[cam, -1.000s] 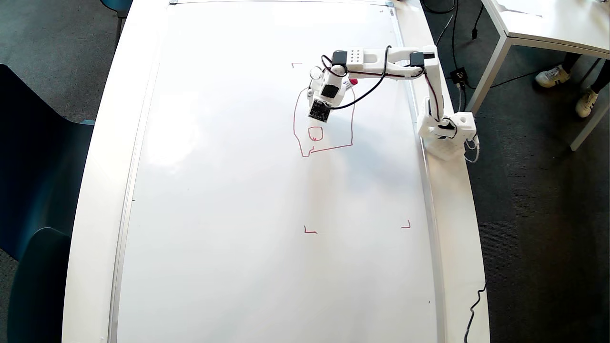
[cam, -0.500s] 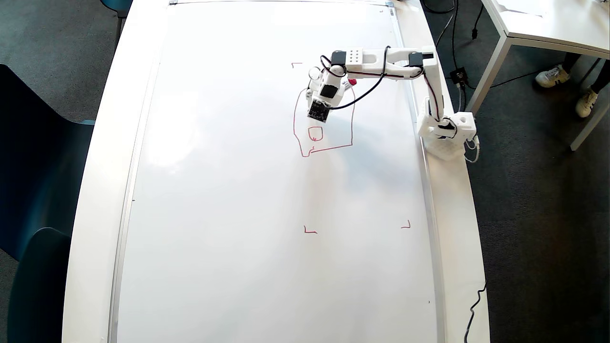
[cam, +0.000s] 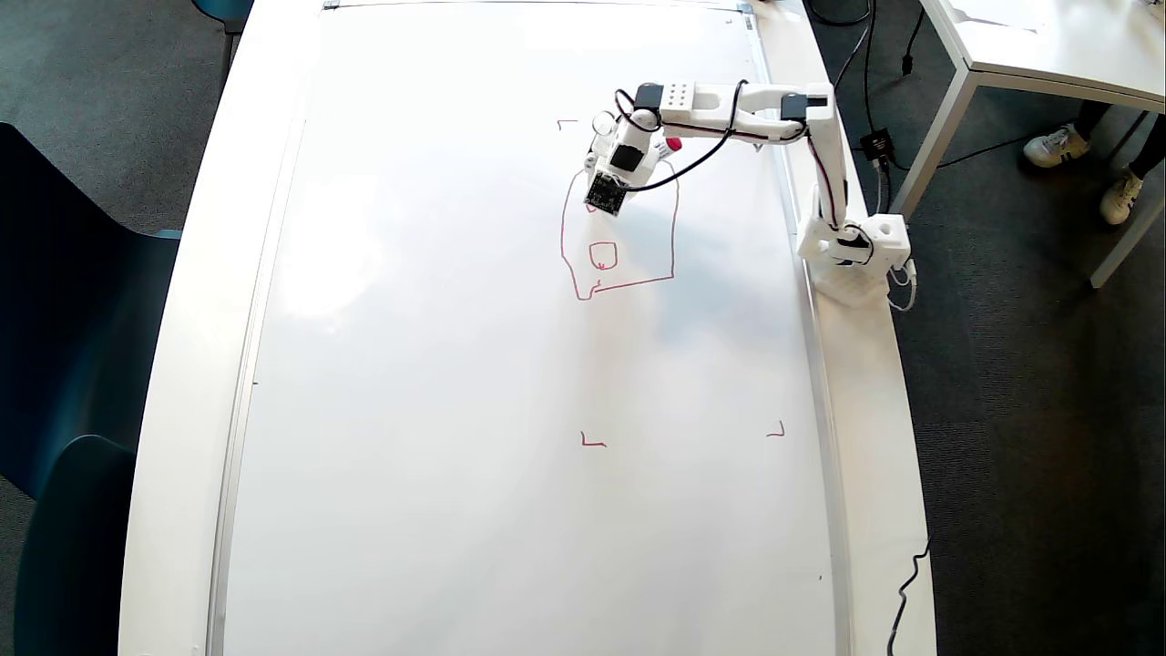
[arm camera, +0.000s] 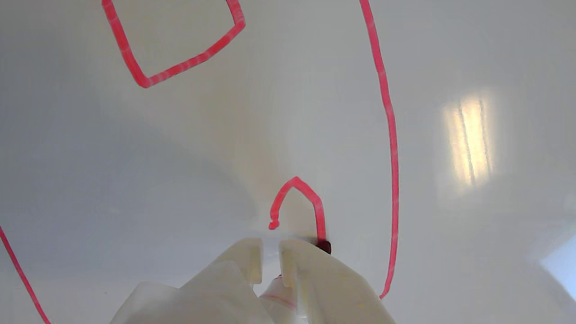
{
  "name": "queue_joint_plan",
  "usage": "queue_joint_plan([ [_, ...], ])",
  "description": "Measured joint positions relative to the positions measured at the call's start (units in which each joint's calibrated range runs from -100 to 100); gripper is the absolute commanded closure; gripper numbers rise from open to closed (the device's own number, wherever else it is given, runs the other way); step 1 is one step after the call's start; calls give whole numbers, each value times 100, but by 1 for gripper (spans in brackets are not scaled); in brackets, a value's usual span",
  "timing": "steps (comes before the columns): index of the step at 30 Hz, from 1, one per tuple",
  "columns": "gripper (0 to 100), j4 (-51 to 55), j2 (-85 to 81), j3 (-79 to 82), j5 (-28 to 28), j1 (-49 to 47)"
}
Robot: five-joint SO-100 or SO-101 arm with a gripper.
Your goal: Draw on a whiteboard a robot head using a pen attached to the gripper
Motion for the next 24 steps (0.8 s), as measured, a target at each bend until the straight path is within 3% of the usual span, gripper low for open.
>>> queue_joint_plan([
  [24, 99, -220, -762, 1307, 180, 181],
])
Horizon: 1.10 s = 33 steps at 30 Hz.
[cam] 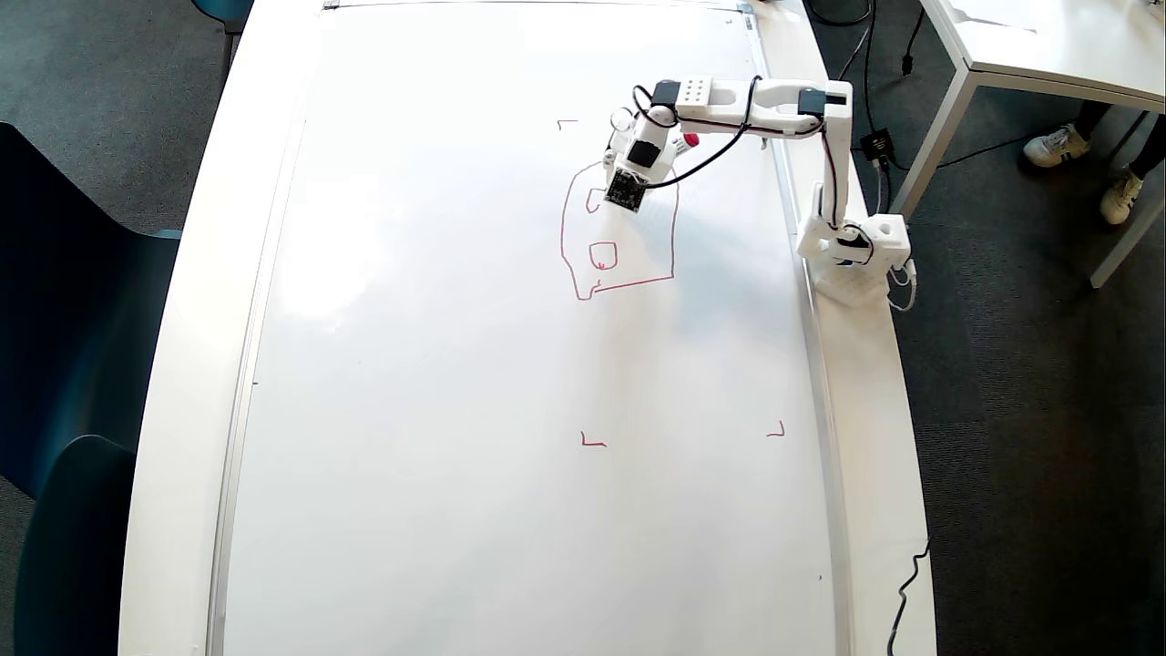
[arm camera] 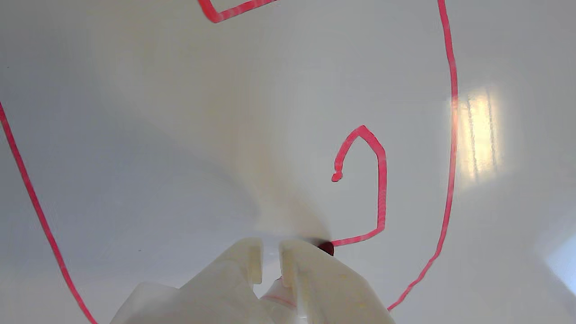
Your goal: Draw on a whiteboard a robot head using a pen attached to the gripper
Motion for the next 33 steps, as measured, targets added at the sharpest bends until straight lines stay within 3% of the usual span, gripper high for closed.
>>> queue_joint_plan([
  [33, 99, -101, -254, 256, -16, -498],
])
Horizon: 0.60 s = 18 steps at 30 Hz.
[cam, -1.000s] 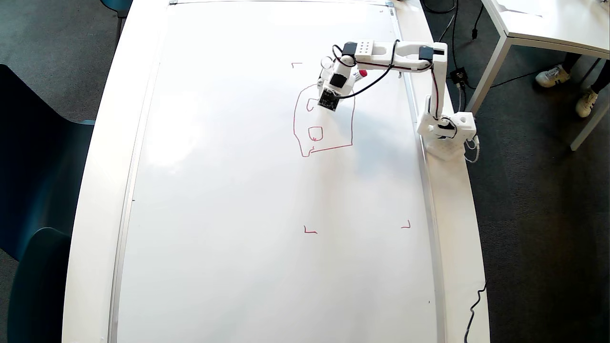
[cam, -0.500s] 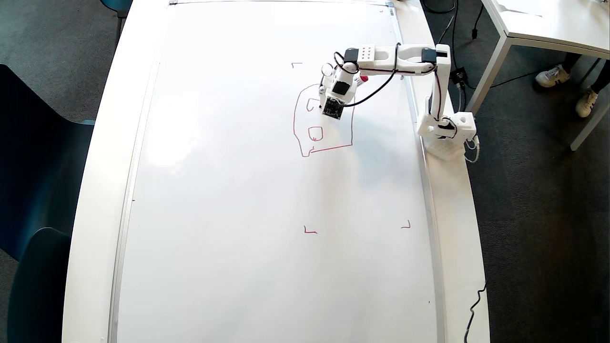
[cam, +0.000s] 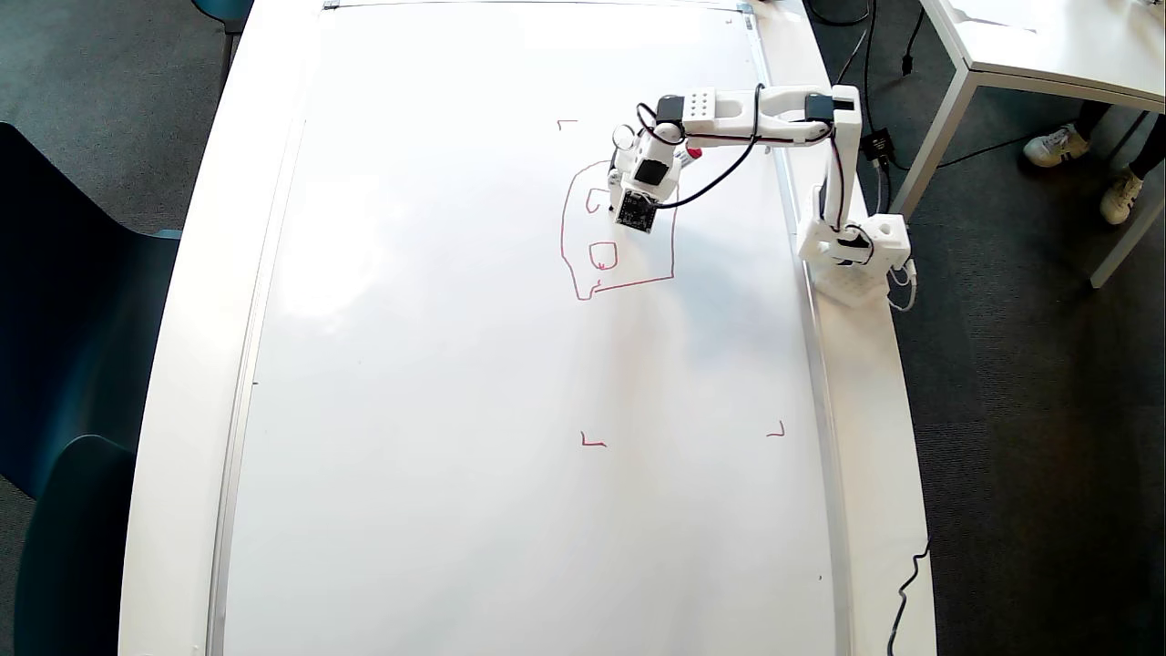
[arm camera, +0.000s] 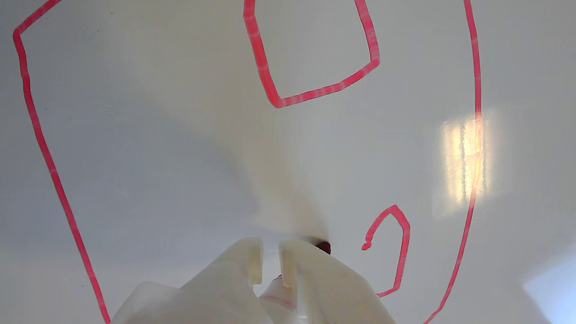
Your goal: Draw on a whiteboard a robot head using a pen attached to the gripper
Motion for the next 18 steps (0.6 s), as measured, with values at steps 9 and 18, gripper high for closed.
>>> queue_joint_plan([
  [9, 99, 42, 381, -557, -5, -15],
  [18, 99, 42, 390, -576, -26, -15],
])
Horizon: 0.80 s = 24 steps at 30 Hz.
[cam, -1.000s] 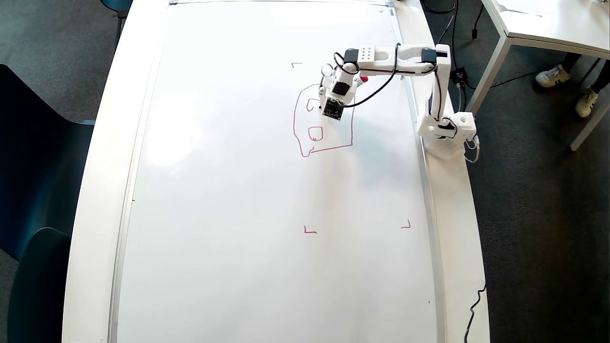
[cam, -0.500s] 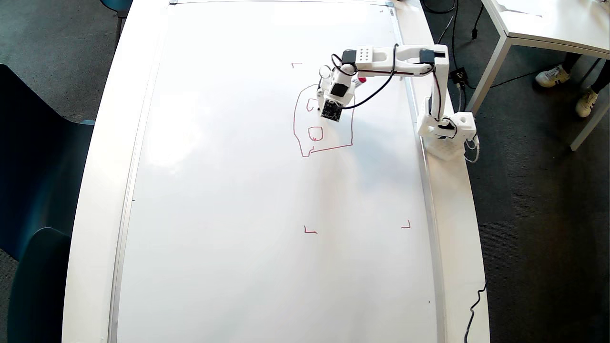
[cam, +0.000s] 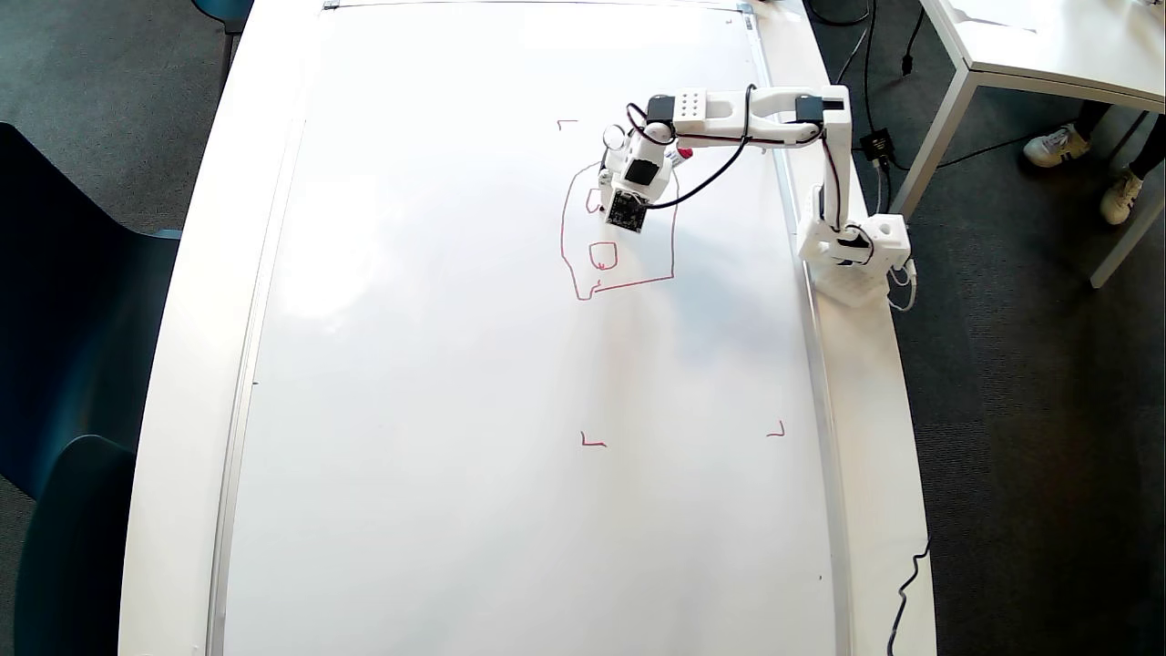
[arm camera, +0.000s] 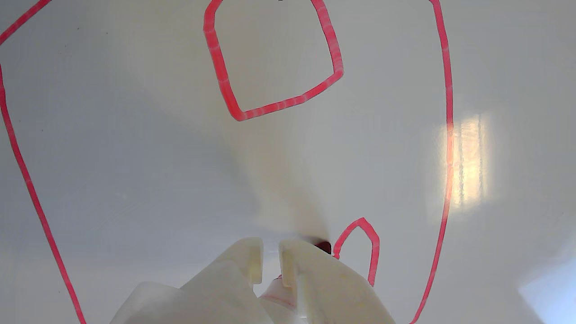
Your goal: Draw on a whiteboard a robot head using a pen attached to the gripper
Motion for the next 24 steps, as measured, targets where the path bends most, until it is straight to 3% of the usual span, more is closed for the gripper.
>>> queue_joint_plan([
  [24, 99, 59, -110, -384, -159, -204],
])
